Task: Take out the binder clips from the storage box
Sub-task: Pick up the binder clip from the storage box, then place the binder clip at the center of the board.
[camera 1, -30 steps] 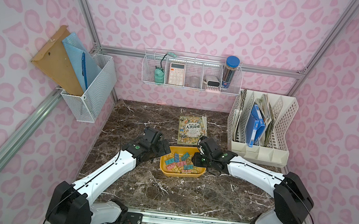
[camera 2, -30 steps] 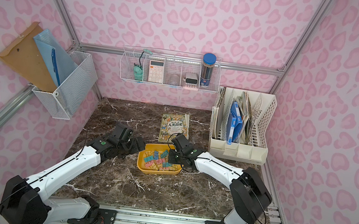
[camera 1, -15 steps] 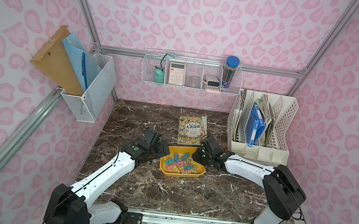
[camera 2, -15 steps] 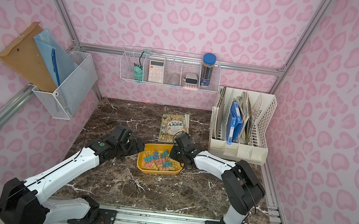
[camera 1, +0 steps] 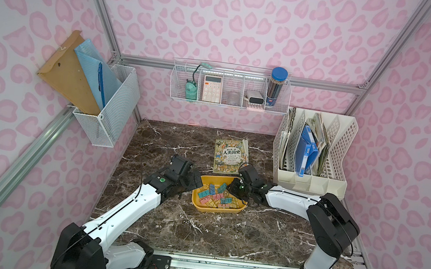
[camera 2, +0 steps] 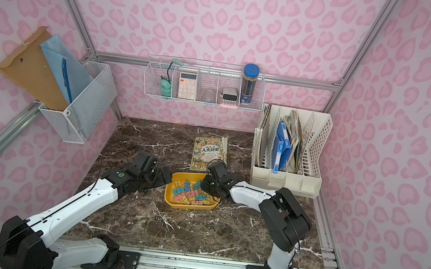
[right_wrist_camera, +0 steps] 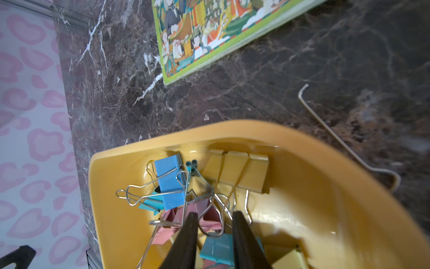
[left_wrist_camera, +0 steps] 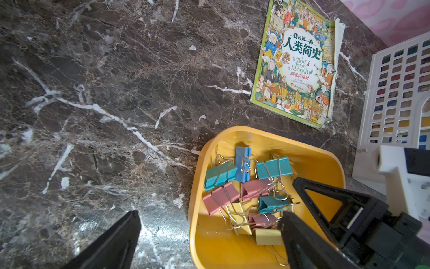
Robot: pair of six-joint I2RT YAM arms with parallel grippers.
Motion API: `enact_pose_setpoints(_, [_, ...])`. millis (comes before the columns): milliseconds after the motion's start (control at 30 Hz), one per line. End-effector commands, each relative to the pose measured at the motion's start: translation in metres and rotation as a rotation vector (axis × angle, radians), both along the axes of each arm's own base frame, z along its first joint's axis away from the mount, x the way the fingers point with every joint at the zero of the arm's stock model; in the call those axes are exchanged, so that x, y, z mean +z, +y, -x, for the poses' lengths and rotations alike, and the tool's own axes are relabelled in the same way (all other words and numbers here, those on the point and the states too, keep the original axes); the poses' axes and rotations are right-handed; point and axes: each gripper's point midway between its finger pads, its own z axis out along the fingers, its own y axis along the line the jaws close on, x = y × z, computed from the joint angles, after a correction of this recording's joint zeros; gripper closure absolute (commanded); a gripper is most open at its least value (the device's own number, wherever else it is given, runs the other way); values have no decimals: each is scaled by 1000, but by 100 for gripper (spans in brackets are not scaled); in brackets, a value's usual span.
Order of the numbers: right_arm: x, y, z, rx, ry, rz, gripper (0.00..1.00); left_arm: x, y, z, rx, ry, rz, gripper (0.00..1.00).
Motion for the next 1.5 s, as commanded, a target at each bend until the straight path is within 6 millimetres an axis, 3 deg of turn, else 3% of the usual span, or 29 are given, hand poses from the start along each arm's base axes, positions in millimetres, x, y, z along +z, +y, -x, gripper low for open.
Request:
enact_pose_setpoints(0, [2, -7, -6, -41, -22, 16, 79, -2, 4, 3, 3, 11, -21, 1])
enact_pose_setpoints(167, [9, -17, -8, -70, -59, 51, 90, -1, 4, 2, 5, 7, -23, 1])
enact_pose_setpoints(433, [12, -24, -7, -73, -73, 76, 93, 0, 5, 2, 8, 13, -28, 1])
enact_pose_setpoints(633, [34, -16, -4, -55, -112, 23, 95, 7, 7, 3, 11, -3, -33, 1])
enact_pose_setpoints(1100, [79, -28, 13, -36, -217, -54, 100, 16, -9, -2, -35, -21, 36, 1])
enact_pose_setpoints(1300, [111, -53, 17, -100, -312, -72, 100, 22, -24, -5, -72, -29, 55, 1])
enact_pose_setpoints(1467, [124, -95, 17, -207, -367, -61, 100, 27, -43, -8, -121, -37, 51, 1])
